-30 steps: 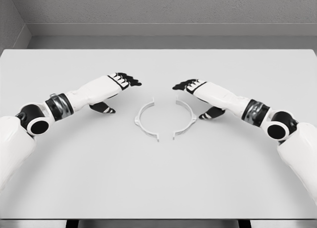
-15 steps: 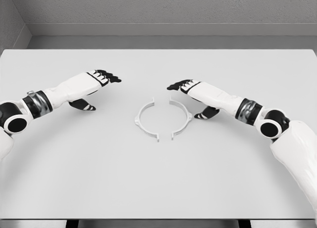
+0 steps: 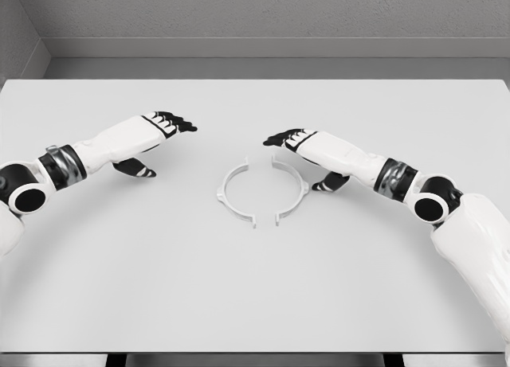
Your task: Assemble PVC drainage pipe clamps
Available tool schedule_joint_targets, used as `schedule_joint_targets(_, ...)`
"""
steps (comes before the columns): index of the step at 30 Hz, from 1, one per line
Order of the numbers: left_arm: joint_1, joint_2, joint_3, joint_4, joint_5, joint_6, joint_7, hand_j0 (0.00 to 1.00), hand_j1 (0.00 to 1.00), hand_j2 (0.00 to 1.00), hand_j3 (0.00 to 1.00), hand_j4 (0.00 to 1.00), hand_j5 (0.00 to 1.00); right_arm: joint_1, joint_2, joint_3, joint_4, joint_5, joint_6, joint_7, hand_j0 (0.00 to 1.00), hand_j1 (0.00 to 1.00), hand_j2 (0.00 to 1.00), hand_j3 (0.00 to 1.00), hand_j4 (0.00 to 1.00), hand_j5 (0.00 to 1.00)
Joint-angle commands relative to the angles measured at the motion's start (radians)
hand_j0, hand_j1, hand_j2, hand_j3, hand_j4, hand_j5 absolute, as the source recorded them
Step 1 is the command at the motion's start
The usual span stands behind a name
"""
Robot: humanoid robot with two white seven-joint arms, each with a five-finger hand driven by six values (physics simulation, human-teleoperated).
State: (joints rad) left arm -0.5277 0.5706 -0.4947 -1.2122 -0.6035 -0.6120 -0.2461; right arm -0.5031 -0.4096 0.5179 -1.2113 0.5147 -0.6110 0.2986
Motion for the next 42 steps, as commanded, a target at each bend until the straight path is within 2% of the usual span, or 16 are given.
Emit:
schedule_joint_targets(1,0.0,-0.002,0.001,0.0,0.007,0.001,0.001,1.0,1.0,1.0,1.0,1.0,1.0,0.0,0.002,0.004,-0.005,-0.035,0.0,0.017,1.0,1.0,1.0,1.0,1.0,1.0)
schedule_joint_targets(42,-0.003,0.018,0.013,0.0,0.036,0.001,0.002,1.0,1.0,1.0,1.0,1.0,1.0,-0.044,0.038,0.051,0.007,-0.035,0.0,0.016,1.0,1.0,1.0,1.0,1.0,1.0)
